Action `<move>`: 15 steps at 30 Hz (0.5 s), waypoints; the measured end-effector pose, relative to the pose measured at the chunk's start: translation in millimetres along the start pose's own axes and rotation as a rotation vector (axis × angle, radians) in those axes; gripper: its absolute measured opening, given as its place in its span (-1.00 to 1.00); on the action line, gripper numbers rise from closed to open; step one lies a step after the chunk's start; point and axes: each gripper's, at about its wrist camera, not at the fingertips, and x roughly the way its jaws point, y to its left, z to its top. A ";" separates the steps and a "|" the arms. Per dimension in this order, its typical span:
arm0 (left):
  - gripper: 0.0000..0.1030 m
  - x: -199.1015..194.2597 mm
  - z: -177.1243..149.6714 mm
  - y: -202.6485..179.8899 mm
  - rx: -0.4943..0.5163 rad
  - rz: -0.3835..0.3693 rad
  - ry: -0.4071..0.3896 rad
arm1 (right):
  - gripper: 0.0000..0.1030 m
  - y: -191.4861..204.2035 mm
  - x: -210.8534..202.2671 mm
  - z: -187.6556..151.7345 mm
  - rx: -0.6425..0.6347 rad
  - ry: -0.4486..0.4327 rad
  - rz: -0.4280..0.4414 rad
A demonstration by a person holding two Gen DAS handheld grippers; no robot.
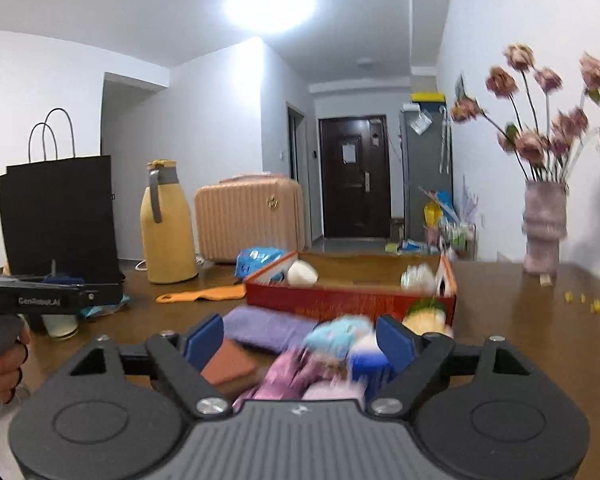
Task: Organize soft objects
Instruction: 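Grasp the brown scouring pad with the left tool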
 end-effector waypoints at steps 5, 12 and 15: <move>0.71 1.7 -10.6 3.8 0.026 -0.004 0.031 | 0.42 20.4 0.0 -18.0 0.056 0.110 0.066; 0.42 44.8 -10.6 10.8 0.012 -0.076 0.081 | -0.15 38.6 47.3 -23.7 0.243 0.265 0.155; 0.33 86.5 -8.0 17.1 -0.006 -0.090 0.145 | -0.14 47.3 75.6 -23.0 0.272 0.263 0.129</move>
